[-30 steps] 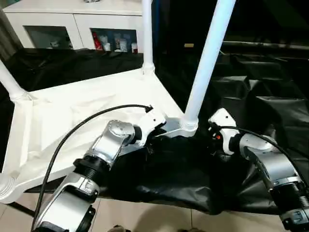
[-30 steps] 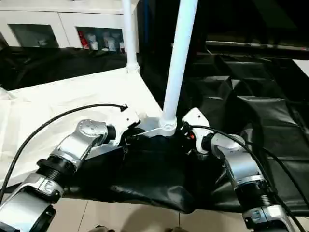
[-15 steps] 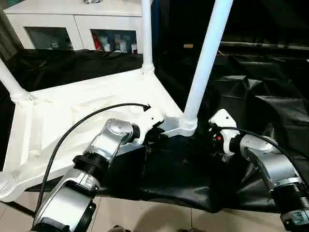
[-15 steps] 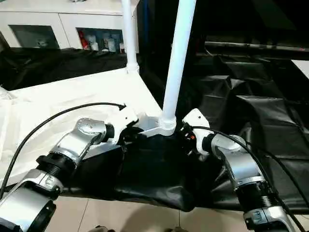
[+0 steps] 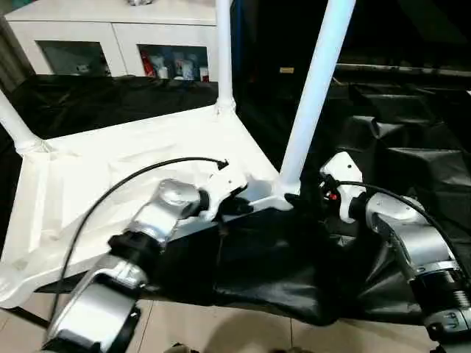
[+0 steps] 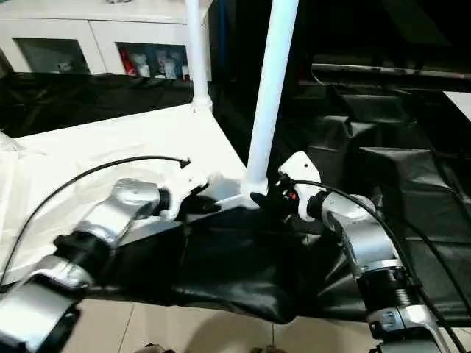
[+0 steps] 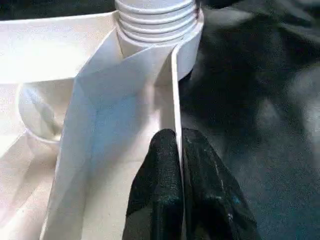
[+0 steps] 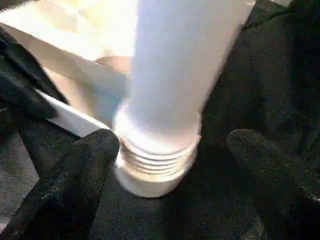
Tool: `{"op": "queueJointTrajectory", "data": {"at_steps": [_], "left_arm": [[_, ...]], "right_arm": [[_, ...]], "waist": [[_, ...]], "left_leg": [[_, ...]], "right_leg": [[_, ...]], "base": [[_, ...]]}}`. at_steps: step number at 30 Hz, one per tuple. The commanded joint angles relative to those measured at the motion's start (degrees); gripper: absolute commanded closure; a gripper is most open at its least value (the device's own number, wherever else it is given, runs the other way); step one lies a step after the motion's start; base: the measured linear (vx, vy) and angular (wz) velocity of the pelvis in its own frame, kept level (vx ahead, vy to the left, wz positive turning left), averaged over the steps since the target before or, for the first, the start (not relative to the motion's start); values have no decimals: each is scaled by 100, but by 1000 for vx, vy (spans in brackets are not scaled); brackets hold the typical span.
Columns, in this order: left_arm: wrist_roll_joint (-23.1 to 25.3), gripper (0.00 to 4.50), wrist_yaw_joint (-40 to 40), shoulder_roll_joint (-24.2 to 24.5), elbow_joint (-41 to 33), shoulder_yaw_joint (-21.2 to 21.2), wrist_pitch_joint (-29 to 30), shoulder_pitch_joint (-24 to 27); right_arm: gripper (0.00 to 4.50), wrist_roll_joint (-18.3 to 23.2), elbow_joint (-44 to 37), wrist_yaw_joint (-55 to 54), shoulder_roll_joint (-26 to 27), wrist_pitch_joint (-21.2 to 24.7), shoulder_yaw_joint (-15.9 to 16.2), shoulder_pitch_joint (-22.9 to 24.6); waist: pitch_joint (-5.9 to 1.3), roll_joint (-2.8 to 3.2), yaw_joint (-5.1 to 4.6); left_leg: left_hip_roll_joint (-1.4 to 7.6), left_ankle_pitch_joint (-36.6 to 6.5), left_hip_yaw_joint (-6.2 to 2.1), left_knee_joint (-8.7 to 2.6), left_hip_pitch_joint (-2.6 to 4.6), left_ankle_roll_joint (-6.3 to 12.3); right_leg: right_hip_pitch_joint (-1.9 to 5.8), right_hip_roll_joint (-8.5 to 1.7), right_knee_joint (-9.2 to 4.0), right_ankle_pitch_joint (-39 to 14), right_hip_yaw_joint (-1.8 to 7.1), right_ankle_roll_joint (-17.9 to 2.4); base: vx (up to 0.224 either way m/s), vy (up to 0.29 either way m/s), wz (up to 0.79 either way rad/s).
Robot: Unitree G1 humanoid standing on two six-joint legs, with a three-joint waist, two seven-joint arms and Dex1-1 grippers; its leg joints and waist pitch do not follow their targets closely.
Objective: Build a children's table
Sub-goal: Rotate leg to tighten
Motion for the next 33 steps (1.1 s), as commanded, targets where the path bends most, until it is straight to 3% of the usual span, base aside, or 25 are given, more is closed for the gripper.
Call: {"op": "queueJointTrajectory", "data": {"at_steps": [1,5,12,15,22,23,33], "left_arm": [[103,445,-356,83,-55,-263,-75,180],[43,445,-510,155,-217,-278,-189,224],[15,445,-666,228,-380,-272,-195,286],[23,450,-678,224,-396,-267,-189,297],[8,450,-718,259,-444,-284,-160,333],[2,450,-730,260,-449,-282,-150,335],[-71,450,-666,215,-376,-188,-5,333]], "right_arm": [[40,-38,56,44,45,-83,30,-140],[40,-95,206,173,48,-225,148,-203],[40,-98,404,350,104,-356,174,-307],[77,-97,496,364,128,-399,186,-344],[117,-76,672,418,208,-500,190,-374],[146,-81,680,416,212,-511,190,-371],[170,-78,781,148,370,-540,85,-293]], "waist": [[-433,-114,35],[-427,-116,48],[-414,-123,58],[-417,-133,55],[-416,-115,56],[-416,-118,57],[-422,-97,44]], "left_leg": [[57,-1357,10,-388,43,313],[62,-1331,22,-389,59,318],[68,-1432,22,-403,57,260],[70,-1394,23,-401,60,254],[68,-1424,23,-400,63,251],[67,-1419,22,-401,64,245],[65,-1416,19,-401,62,232]], "right_leg": [[331,-230,-446,-1548,174,-1176],[327,-223,-429,-1431,173,-1267],[319,-234,-447,-1695,182,-1173],[322,-228,-431,-1554,183,-1221],[325,-231,-432,-1557,185,-1243],[328,-231,-432,-1554,184,-1240],[337,-222,-416,-1426,184,-1290]], "base": [[0,0,0],[0,0,0],[0,0,0],[0,0,0],[0,0,0],[0,0,0],[0,0,0]]}}
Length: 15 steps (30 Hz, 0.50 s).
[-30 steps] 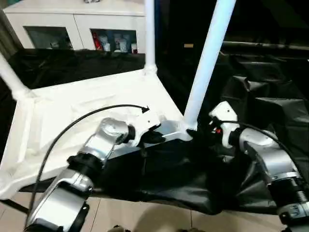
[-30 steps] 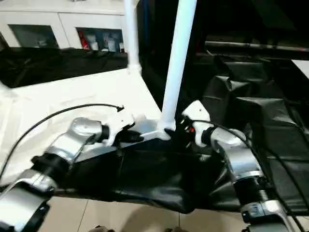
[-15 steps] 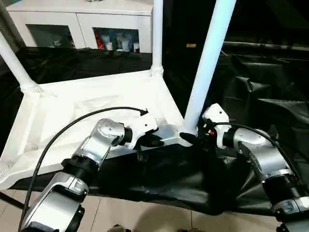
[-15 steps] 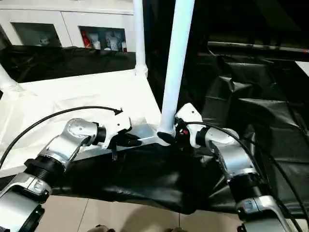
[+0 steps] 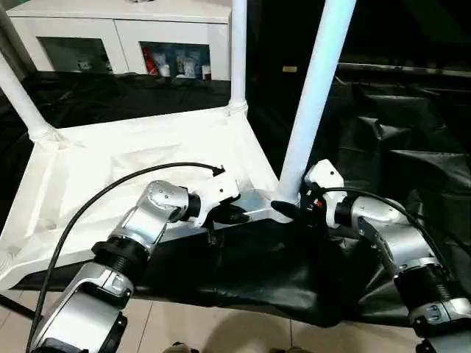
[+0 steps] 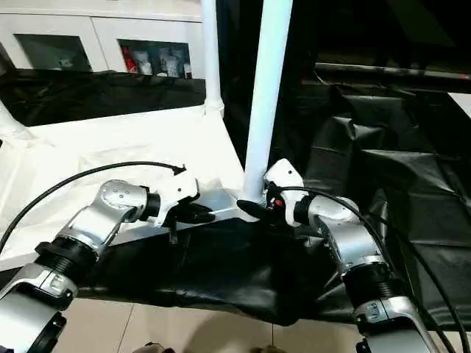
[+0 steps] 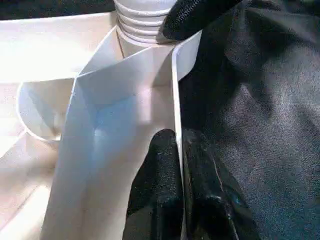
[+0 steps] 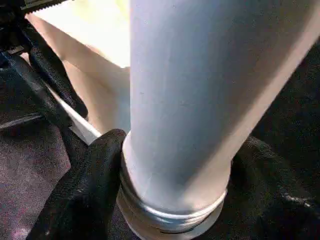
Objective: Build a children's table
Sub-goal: Rotate leg to tighten
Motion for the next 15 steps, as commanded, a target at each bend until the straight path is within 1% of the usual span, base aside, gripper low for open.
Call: {"op": "queueJointTrajectory", "data": {"at_steps": [1,2,3,4,5,6,7,8,9,10,11,12,13,14,15], "left_arm": [[8,450,-7,-119,97,-89,140,60],[30,450,423,-295,334,43,232,-73],[37,450,527,-337,391,73,259,-106],[42,450,607,-370,434,95,280,-131],[104,450,1026,-529,670,170,360,-268],[140,450,1261,-626,817,204,402,-357],[162,450,1415,-689,906,225,434,-411],[155,450,1753,-841,1078,313,552,-529],[158,450,2089,-994,1244,384,668,-648],[170,450,2431,-1132,1395,447,748,-754],[189,450,2646,-1220,1488,493,799,-820],[189,450,2646,-1220,1488,493,799,-820],[272,450,3004,-1413,1721,493,826,-965],[304,450,3127,-1487,1820,486,820,-1020],[321,450,3180,-1527,1888,478,804,-1053]], "right_arm": [[171,-64,211,-482,96,23,-201,-48],[171,-64,380,-955,264,102,-362,-51],[171,-60,415,-1075,308,128,-405,-50],[172,-56,441,-1168,343,148,-437,-48],[172,-46,583,-1749,558,246,-624,-53],[172,-34,691,-2139,703,314,-748,-70],[172,-26,759,-2400,803,361,-831,-78],[172,-73,898,-2881,975,424,-914,-111],[173,-89,1051,-3349,1172,450,-1003,-163],[173,-81,1182,-3710,1366,440,-1070,-225],[173,-75,1268,-3935,1497,426,-1116,-269],[173,-75,1268,-3935,1497,426,-1116,-269],[173,-121,1554,-4382,1869,328,-1096,-526],[173,-139,1682,-4538,2018,276,-1090,-645],[173,-127,1774,-4550,2104,250,-1090,-729]], "waist": [[-428,-74,16],[-422,-83,12],[-404,-77,-4],[-405,-82,0],[-408,-124,4],[-395,-98,11],[-396,-84,1],[-389,-79,1],[-375,-76,-23],[-379,-59,-20],[-379,-69,-36],[-381,-69,-39],[-381,-58,-34],[-370,-45,-67],[-368,-51,-83]], "left_leg": [[60,-1428,17,-407,61,224],[56,-1456,15,-409,62,198],[47,-1557,25,-411,85,152],[39,-1632,28,-406,106,128],[36,-1673,22,-413,99,109],[36,-1694,18,-420,105,88],[31,-1800,4,-428,121,30],[32,-1886,-6,-440,128,3],[22,-1984,5,-435,144,-37],[17,-2025,-15,-439,146,-75],[7,-2134,-27,-444,157,-96],[7,-2154,-29,-447,157,-86],[16,-2174,-39,-462,157,-44],[10,-2311,-46,-467,176,-62],[2,-2413,-58,-472,178,-78]], "right_leg": [[331,-222,-422,-1454,181,-1292],[329,-227,-432,-1558,177,-1268],[294,-220,-472,-1769,180,-1228],[286,-220,-489,-1917,176,-1198],[299,-220,-503,-2099,172,-1113],[276,-227,-515,-2203,173,-1078],[259,-225,-535,-2396,161,-1009],[258,-223,-558,-2529,149,-939],[220,-222,-593,-2673,152,-891],[227,-229,-586,-2744,138,-864],[226,-230,-622,-2945,114,-777],[230,-234,-639,-2982,108,-752],[237,-239,-667,-2961,98,-709],[200,-230,-681,-3027,83,-700],[209,-227,-703,-3093,61,-654]], "base": [[0,0,0],[0,0,0],[0,0,0],[0,0,0],[0,0,0],[0,0,0],[0,0,0],[0,0,0],[0,0,0],[0,0,0],[0,0,0],[0,0,0],[0,0,0],[0,0,0],[0,0,0]]}}
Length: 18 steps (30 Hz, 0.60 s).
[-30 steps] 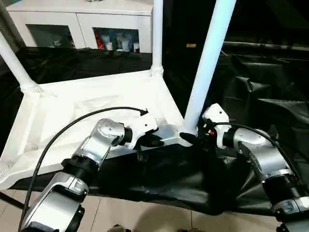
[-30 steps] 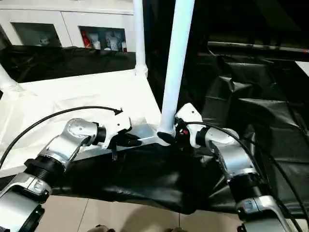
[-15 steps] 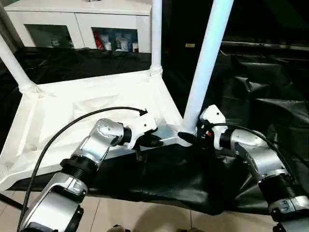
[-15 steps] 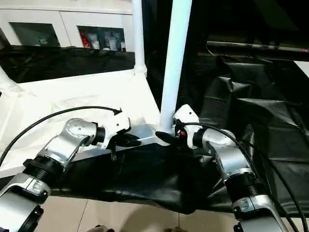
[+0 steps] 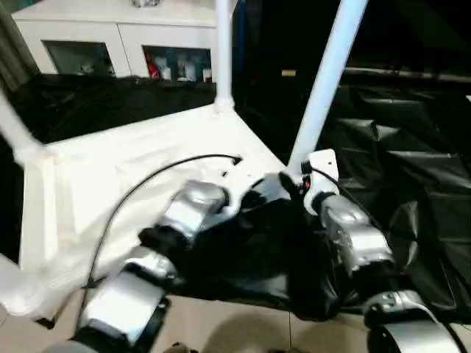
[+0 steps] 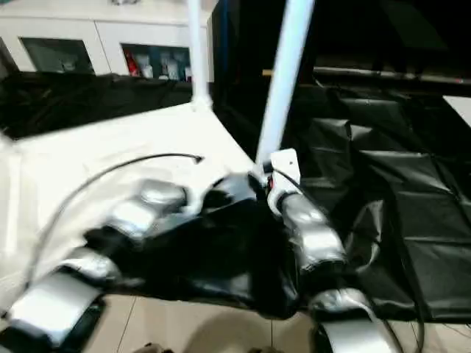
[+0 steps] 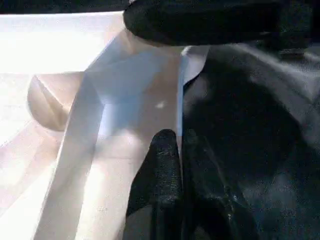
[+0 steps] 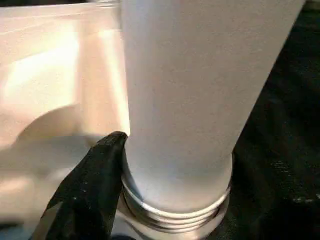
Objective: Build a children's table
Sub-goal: Rotate leg to tighten
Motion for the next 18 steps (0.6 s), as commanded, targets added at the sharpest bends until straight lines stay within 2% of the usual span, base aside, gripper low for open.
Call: {"op": "queueJointTrajectory", "data": {"at_steps": [1,3,4,6,9,11,13,15,16,17,18], "left_arm": [[114,450,511,-19,283,107,46,-79],[141,450,501,-23,310,78,-12,-90],[138,450,443,4,287,80,-14,-88],[142,450,356,51,279,62,-69,-86],[154,450,252,107,280,22,-149,-85],[154,450,-8,207,234,-31,-378,-47],[155,450,-128,246,214,-52,-486,-27],[167,450,-516,422,33,-137,-638,87],[165,450,-936,649,-191,-232,-730,219],[155,450,-1147,752,-280,-281,-916,280],[114,450,-1375,836,-365,-311,-1062,339]], "right_arm": [[173,103,353,-74,253,104,35,10],[173,113,421,-24,252,103,33,-38],[173,190,431,45,242,31,-42,-89],[117,213,410,93,215,-144,-109,-121],[101,237,399,215,147,-307,-159,-165],[76,207,419,400,-26,-484,-175,-244],[65,202,428,501,-96,-547,-183,-271],[56,204,121,1218,-383,-488,-2,-156],[56,249,-505,2246,-771,-241,330,181],[56,282,-805,2678,-954,-177,483,357],[56,289,-1055,3008,-1135,-161,615,511]], "waist": [[-360,-29,-25],[-359,-20,-32],[-371,-23,-39],[-382,-33,-37],[-379,-47,-33],[-388,-56,-37],[-397,-64,-22],[-404,-77,2],[-399,-70,-6],[-401,-77,50],[-412,-100,70]], "left_leg": [[13,-2450,-54,-466,167,-71],[27,-2522,-62,-489,168,-26],[39,-2496,-69,-512,148,-16],[42,-2424,-54,-518,135,12],[34,-2360,-38,-513,125,75],[33,-2235,-45,-516,83,101],[39,-2115,-20,-498,102,137],[49,-1936,-12,-493,74,235],[53,-1873,-6,-493,67,241],[73,-1820,2,-487,84,324],[76,-1613,2,-487,49,398]], "right_leg": [[162,-229,-614,-3091,72,-650],[177,-230,-628,-2966,65,-651],[207,-234,-616,-2786,66,-684],[212,-242,-581,-2493,95,-804],[219,-251,-566,-2426,114,-887],[257,-265,-558,-2408,111,-878],[240,-269,-550,-2287,129,-933],[279,-265,-525,-2141,131,-1008],[271,-267,-520,-2111,143,-1013],[289,-250,-525,-1995,149,-969],[330,-255,-486,-1749,164,-995]], "base": [[0,0,0],[0,0,0],[0,0,0],[0,0,0],[0,0,0],[0,0,0],[0,0,0],[0,0,0],[0,0,0],[0,0,0],[0,0,0]]}}
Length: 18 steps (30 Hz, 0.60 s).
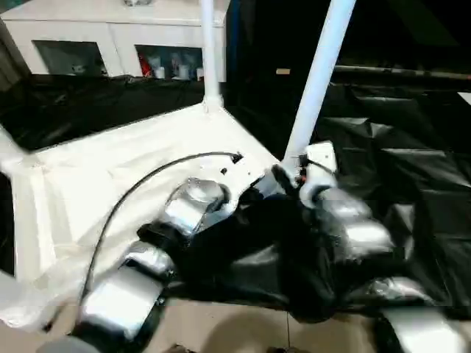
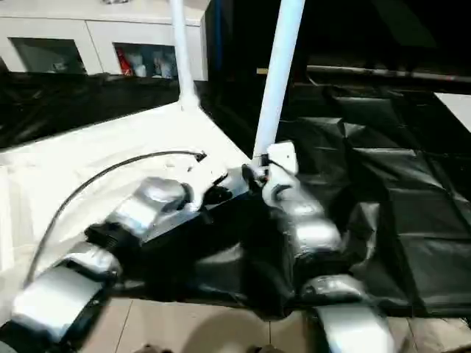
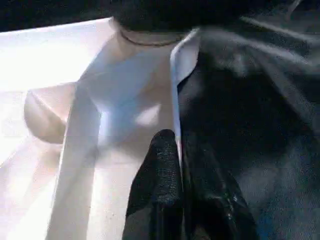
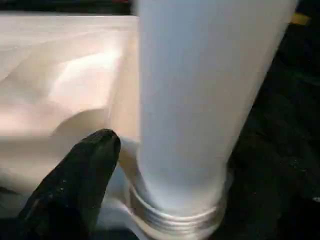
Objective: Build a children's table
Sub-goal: Rotate leg to tighten
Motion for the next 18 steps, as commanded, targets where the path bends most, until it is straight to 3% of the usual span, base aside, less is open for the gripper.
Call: {"op": "queueJointTrajectory", "data": {"at_steps": [1,4,6,8,9,14,18], "left_arm": [[-31,450,-614,243,-186,-114,-375,183],[-188,450,-1228,431,-455,-183,-571,343],[-261,450,-1548,567,-717,-240,-444,439],[-337,450,-1793,664,-962,-291,-394,527],[-381,450,-1901,700,-1088,-313,-360,572],[-512,450,-2342,809,-1596,-349,-244,789],[-470,450,-2352,811,-1614,-361,-260,820]], "right_arm": [[56,41,-558,889,-284,102,331,274],[56,106,-997,1540,-668,97,556,575],[56,179,-1180,1863,-877,93,577,706],[56,235,-1277,2101,-995,86,598,752],[56,243,-1290,2196,-1028,66,616,750],[56,281,-1525,2550,-1185,269,712,769],[56,248,-1420,2577,-1156,328,710,709]], "waist": [[-409,-94,61],[-437,-95,98],[-470,-77,116],[-474,-84,123],[-461,-55,130],[-447,-20,206],[-431,-54,207]], "left_leg": [[82,-1540,7,-419,32,406],[90,-1258,29,-385,43,447],[112,-1007,34,-359,65,481],[115,-833,33,-351,39,548],[131,-865,32,-357,51,569],[149,-1192,60,-369,109,445],[125,-1446,60,-388,108,265]], "right_leg": [[327,-263,-402,-1746,180,-991],[313,-277,-360,-1540,185,-1140],[307,-268,-285,-1072,191,-1356],[320,-246,-220,-694,182,-1498],[301,-244,-219,-677,183,-1535],[265,-240,-243,-888,203,-1521],[268,-255,-287,-1354,213,-1335]], "base": [[0,0,0],[19,-8,0],[0,0,0],[0,0,0],[0,0,0],[0,0,0],[0,0,0]]}}
